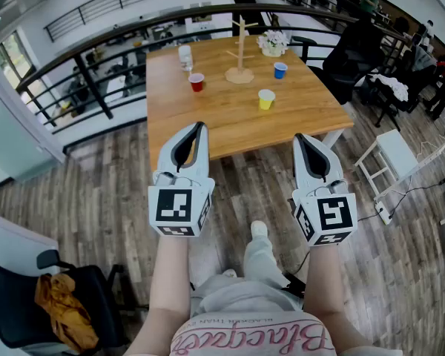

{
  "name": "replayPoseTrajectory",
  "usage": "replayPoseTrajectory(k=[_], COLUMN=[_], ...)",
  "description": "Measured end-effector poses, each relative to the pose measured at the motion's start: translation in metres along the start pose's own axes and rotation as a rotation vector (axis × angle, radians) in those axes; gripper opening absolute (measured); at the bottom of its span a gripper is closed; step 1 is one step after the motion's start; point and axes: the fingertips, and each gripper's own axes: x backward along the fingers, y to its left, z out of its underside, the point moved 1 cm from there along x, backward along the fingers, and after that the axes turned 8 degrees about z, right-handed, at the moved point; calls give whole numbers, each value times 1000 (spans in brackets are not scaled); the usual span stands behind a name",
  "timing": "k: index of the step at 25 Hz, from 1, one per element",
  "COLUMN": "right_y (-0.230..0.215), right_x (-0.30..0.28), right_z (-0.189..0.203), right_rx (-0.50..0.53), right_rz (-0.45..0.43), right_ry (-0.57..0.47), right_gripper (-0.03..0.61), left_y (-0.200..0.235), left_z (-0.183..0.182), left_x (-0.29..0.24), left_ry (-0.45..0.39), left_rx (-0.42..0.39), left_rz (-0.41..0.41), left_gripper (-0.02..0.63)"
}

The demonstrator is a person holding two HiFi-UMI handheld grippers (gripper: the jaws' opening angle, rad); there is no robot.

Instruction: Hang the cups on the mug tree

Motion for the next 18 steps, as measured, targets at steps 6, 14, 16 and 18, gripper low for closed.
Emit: replayPoseTrajectory(k=[6,14,16,18], right_y=[-12,-38,-45,-52], right_x=[-13,-62,-79,-97], right_z=[1,18,24,29], right_rx=[-21,-34,-39,-43], right_rz=[7,21,18,12], right_ry=[-13,-5,0,4], right_gripper=[0,2,2,2], left_y=[6,25,31,37], left_z=[3,21,26,31], left_x=[-17,-70,-87,-104], left_ry=[-5,7,11,17], left_rx=[10,26,25,25], left_rz=[-5,-9,-11,-14], left_gripper=[12,12,12,12])
